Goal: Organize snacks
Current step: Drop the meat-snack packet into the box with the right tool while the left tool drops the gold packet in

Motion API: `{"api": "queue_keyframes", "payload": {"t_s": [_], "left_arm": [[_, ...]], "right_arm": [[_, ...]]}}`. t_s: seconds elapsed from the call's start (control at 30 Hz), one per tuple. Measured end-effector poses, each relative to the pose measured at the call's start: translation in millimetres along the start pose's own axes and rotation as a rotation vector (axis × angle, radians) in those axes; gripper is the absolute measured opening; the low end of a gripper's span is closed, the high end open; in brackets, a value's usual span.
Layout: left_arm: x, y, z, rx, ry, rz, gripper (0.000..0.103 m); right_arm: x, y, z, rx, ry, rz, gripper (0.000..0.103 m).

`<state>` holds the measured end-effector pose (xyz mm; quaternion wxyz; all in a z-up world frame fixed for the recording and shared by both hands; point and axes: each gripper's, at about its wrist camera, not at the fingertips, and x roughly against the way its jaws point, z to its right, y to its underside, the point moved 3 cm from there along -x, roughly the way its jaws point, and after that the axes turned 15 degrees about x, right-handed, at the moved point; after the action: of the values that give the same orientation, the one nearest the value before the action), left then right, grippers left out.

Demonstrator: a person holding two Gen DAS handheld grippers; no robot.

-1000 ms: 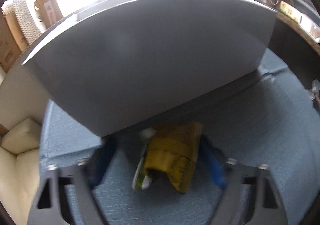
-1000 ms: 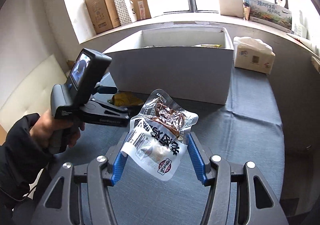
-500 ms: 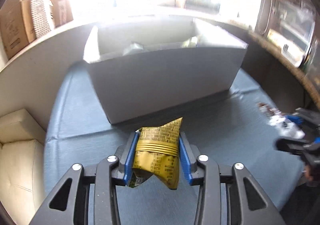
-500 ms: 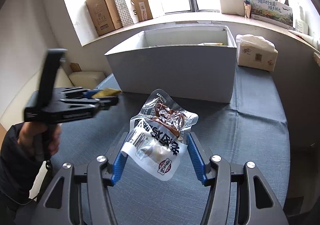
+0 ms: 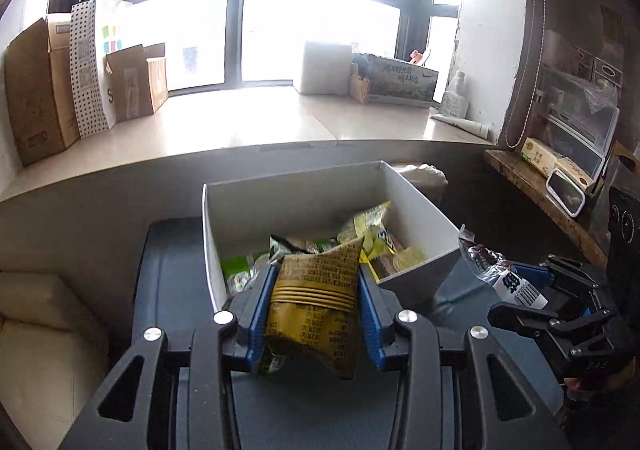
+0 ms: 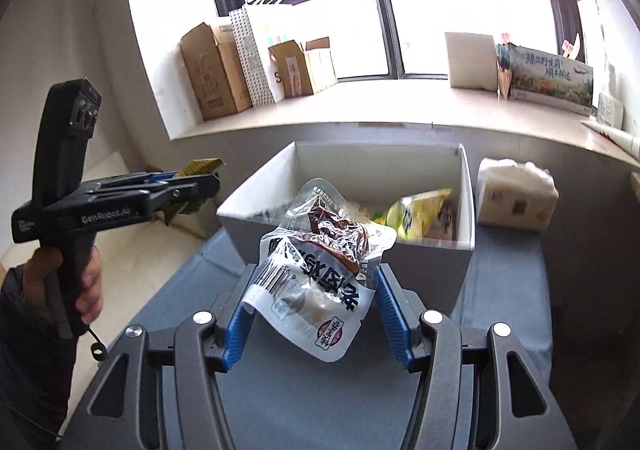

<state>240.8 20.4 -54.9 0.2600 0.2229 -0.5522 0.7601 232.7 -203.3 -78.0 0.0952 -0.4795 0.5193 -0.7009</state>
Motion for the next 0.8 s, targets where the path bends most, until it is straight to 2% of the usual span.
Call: {"api": "queue_keyframes", "payload": {"t_s": [0.13,0.23,0.37,0.43,0.5,0.53,0.57,0.63,0.7,0.8], "left_arm": [[-33,-33,12,-0.007,-0.002,-0.035,0.044],[-68,-46,12,0.008,-0.031,-0.077,0.044],[-104,-55,3,0.063,-0.051,-0.129,0.045],[-121,-56,2,0.057,-0.084,-0.156,0.047],[-134,-56,-1,0.059,-0.095,-0.176,0.049],[-140,-56,-2,0.063,-0.098,-0.188,0.058],[-143,-55,-4,0.069,-0.101,-0.191,0.076],[-144,-55,-8,0.083,-0.084,-0.193,0.103],[-141,-54,-12,0.103,-0.061,-0.187,0.103],[-138,-54,-15,0.114,-0.064,-0.179,0.103]], "right_arm": [[-22,-30,28,-0.022,-0.006,0.003,0.061],[-46,-44,51,-0.057,-0.027,-0.005,0.061],[-81,-49,75,-0.086,-0.021,-0.046,0.063],[-96,-48,84,-0.089,-0.019,-0.068,0.064],[-107,-47,91,-0.082,0.004,-0.083,0.074],[-110,-48,95,-0.087,0.009,-0.086,0.077],[-113,-48,98,-0.091,0.009,-0.089,0.084],[-114,-49,104,-0.097,0.012,-0.088,0.089],[-111,-48,108,-0.101,0.019,-0.086,0.096],[-106,-44,111,-0.097,0.039,-0.079,0.103]]}}
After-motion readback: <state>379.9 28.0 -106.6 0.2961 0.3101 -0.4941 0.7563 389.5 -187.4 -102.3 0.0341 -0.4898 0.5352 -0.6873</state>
